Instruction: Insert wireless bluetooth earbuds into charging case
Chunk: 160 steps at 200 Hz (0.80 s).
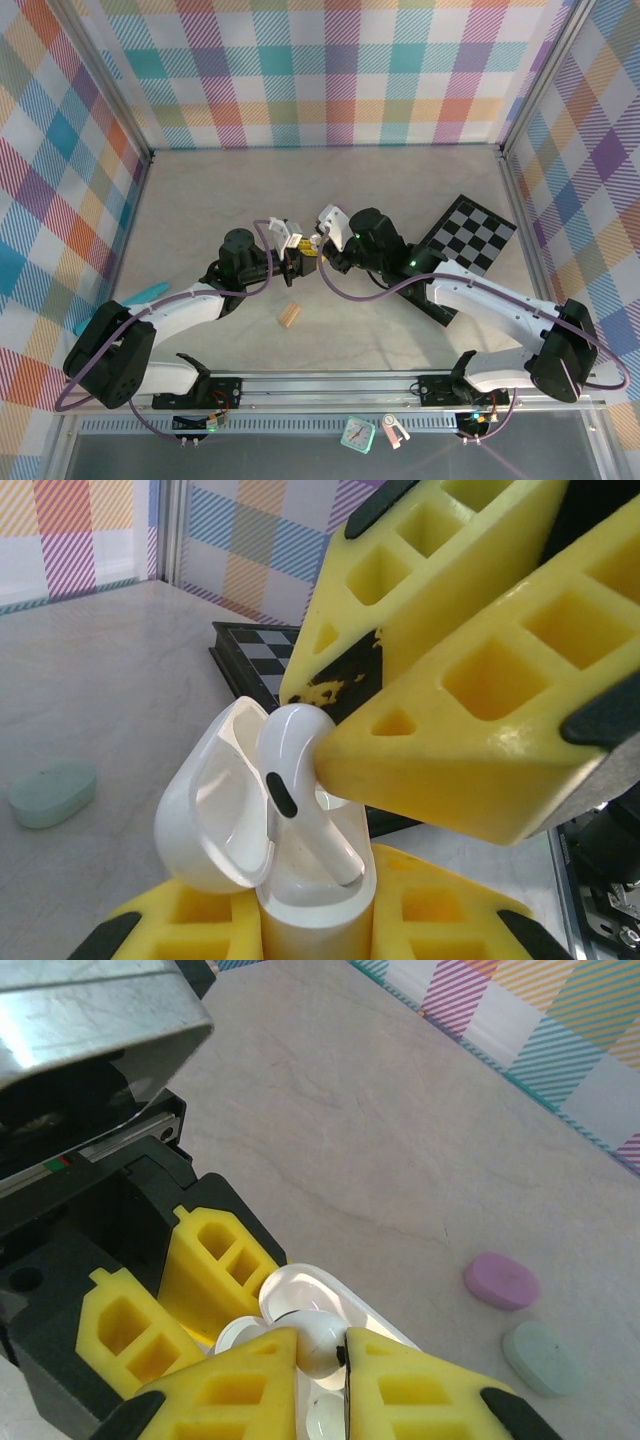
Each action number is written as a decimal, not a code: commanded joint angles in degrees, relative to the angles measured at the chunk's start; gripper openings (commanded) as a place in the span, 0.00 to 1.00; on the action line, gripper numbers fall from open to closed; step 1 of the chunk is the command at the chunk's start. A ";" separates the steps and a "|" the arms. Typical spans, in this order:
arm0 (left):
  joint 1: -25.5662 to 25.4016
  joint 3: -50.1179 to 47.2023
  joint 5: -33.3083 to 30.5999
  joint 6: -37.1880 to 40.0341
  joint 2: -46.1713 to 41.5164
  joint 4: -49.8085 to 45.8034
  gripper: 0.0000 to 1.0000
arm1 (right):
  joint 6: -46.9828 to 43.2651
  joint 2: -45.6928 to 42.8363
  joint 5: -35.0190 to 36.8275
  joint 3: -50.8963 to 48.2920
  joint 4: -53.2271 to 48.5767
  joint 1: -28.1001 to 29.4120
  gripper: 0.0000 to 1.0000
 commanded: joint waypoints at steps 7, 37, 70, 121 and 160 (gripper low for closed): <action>0.40 2.02 -0.25 -1.20 -0.89 2.88 0.00 | -0.26 -0.17 -1.03 0.13 1.21 0.47 0.19; 0.44 2.10 -0.47 -1.82 -0.93 3.23 0.00 | -0.10 -0.78 -1.37 -0.46 0.82 0.47 0.19; 0.40 2.35 -0.64 -2.19 -1.06 3.40 0.00 | -0.35 -1.52 -1.89 -1.10 0.47 0.44 0.19; 0.40 2.28 -0.83 -2.64 -1.44 3.63 0.00 | -0.88 -2.21 -3.10 -1.73 -0.87 0.48 0.21; 0.40 2.10 0.41 -2.35 -1.18 4.38 0.00 | -0.53 -1.65 -3.69 -1.06 -1.47 0.48 0.31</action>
